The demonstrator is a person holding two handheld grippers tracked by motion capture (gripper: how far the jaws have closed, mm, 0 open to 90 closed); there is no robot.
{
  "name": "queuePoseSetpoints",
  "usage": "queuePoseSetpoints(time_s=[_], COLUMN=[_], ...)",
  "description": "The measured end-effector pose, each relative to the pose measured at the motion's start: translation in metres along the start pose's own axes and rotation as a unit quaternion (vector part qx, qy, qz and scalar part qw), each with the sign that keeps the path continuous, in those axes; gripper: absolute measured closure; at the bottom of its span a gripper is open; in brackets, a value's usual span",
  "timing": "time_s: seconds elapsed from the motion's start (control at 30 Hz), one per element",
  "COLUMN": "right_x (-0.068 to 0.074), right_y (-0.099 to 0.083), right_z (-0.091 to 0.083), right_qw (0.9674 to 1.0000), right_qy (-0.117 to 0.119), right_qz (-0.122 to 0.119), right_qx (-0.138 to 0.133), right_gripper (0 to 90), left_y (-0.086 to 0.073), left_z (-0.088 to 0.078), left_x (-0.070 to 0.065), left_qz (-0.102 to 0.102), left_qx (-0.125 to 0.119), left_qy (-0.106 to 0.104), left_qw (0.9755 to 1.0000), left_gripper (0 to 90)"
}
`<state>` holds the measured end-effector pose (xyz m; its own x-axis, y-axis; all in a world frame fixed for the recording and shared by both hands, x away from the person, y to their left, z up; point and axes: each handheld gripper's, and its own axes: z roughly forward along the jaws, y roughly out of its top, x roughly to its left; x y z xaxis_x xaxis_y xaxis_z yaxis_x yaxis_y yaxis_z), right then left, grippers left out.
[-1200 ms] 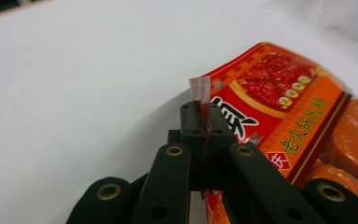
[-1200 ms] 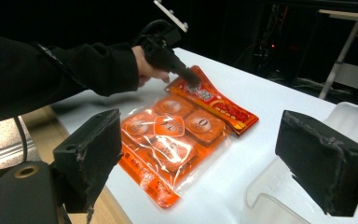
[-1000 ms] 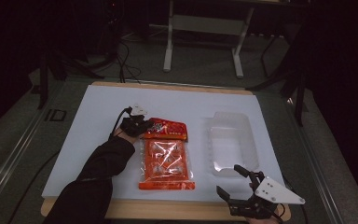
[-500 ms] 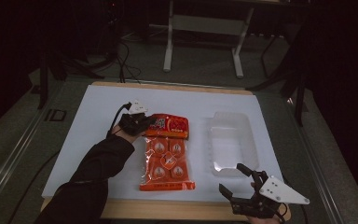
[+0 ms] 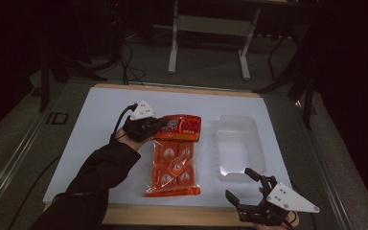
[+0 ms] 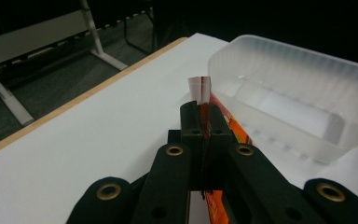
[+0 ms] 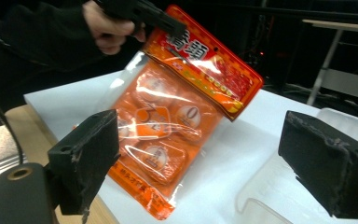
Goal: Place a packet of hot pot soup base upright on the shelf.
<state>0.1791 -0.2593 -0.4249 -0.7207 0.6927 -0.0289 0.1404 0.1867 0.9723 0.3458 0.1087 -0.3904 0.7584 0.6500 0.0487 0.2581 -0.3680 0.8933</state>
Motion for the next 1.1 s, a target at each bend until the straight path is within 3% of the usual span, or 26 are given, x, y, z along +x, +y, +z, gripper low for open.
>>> queuePoseSetpoints(time_s=[0.17, 0.3, 0.47, 0.7, 0.93, 1.1], right_x=[0.004, 0.002, -0.002, -0.005, -0.006, -0.008], right_y=[0.002, 0.002, 0.002, 0.004, 0.006, 0.008], right_z=[-0.001, -0.002, -0.003, -0.007, -0.01, -0.012], right_qw=[0.9996, 0.9997, 0.9996, 0.9991, 0.9988, 0.9987], right_qy=[-0.022, -0.022, -0.026, -0.041, -0.046, -0.043], right_qz=[-0.017, -0.011, 0.002, 0.015, 0.02, 0.027], right_qx=[0.0, 0.0, 0.001, 0.003, 0.001, -0.003], right_gripper=[13.5, 14.7, 15.1, 16.4, 16.4, 16.4], left_y=[0.009, 0.013, 0.019, 0.031, 0.036, 0.037], left_z=[-0.011, -0.016, -0.029, -0.035, -0.033, -0.037], left_x=[-0.014, -0.02, -0.036, -0.053, -0.066, -0.067], left_qz=[0.017, 0.025, 0.032, 0.039, 0.045, 0.041], left_qx=[-0.012, -0.018, -0.049, -0.074, -0.08, -0.085], left_qy=[-0.003, -0.004, -0.022, -0.04, -0.047, -0.055], left_qw=[0.9998, 0.9995, 0.998, 0.9957, 0.9947, 0.994], left_gripper=[90.0, 90.0, 90.0, 90.0, 90.0, 90.0])
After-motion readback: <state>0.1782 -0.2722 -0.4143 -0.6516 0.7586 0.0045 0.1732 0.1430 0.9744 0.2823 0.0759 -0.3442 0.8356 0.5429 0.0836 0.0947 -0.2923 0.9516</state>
